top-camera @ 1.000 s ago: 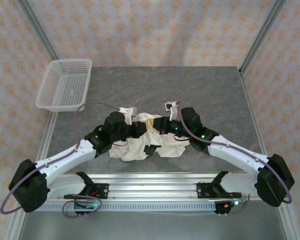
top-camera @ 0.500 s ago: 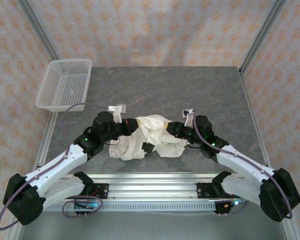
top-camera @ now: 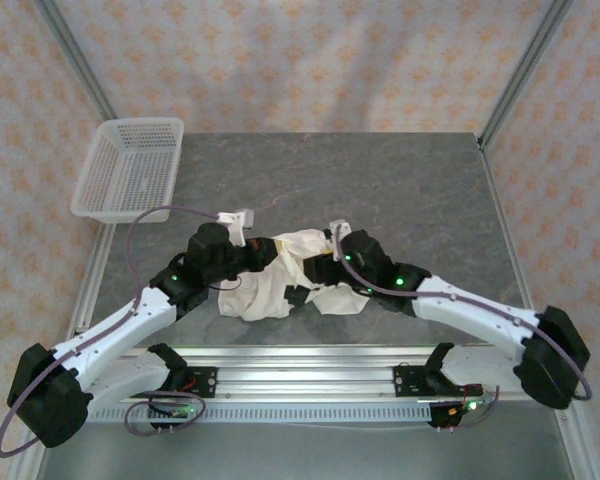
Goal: Fold the inside-out t-shirt
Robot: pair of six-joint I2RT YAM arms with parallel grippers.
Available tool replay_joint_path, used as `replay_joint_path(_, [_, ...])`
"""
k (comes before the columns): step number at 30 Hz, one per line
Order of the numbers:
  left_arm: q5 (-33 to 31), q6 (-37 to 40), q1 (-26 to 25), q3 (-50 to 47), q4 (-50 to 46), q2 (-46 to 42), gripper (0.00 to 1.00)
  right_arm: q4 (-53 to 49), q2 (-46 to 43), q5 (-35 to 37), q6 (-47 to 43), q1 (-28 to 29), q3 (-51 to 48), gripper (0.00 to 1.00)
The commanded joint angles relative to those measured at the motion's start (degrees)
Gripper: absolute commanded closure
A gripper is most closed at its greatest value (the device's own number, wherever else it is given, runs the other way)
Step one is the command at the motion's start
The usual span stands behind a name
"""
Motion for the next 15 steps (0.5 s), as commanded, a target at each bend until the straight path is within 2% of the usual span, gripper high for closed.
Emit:
replay_joint_path(1, [-0.15, 1.03, 0.26, 0.71, -2.0, -1.65, 1.0, -5.93, 7.56, 4.12, -6.66, 0.34, 6.52, 0.44])
replay_joint_path(2, [-0.57, 0.94, 0.33, 0.71, -2.23, -1.96, 1.0, -6.28, 9.3, 3.84, -6.54, 0.62, 7.8, 0.45])
replay_joint_path(4, [-2.2, 0.6, 0.32, 0.54, -2.93, -2.65, 1.0, -6.61, 11.31, 3.66, -5.88, 0.65, 9.37, 0.53])
replay_joint_path(6, [-4.93, 0.41, 0.49, 0.62, -5.22, -3.68, 1.0, -5.91, 10.92, 3.67, -5.12, 0.65, 9.41, 0.67])
replay_joint_path(8, [-6.03, 0.05, 1.6, 0.36, -6.54, -4.92, 1.0, -4.97, 8.84, 3.83, -4.12, 0.65, 8.51, 0.89])
replay_joint_path(10, [-5.0, -0.61, 3.13, -0.2, -6.33, -5.6, 1.0, -3.85, 5.81, 2.43, -3.09, 0.33, 7.08, 1.0])
replay_joint_path(15, [-5.11, -1.02, 6.85, -1.33, -8.17, -4.17, 1.0, 3.88, -4.79, -13.51, 0.85, -1.99, 1.72, 1.0])
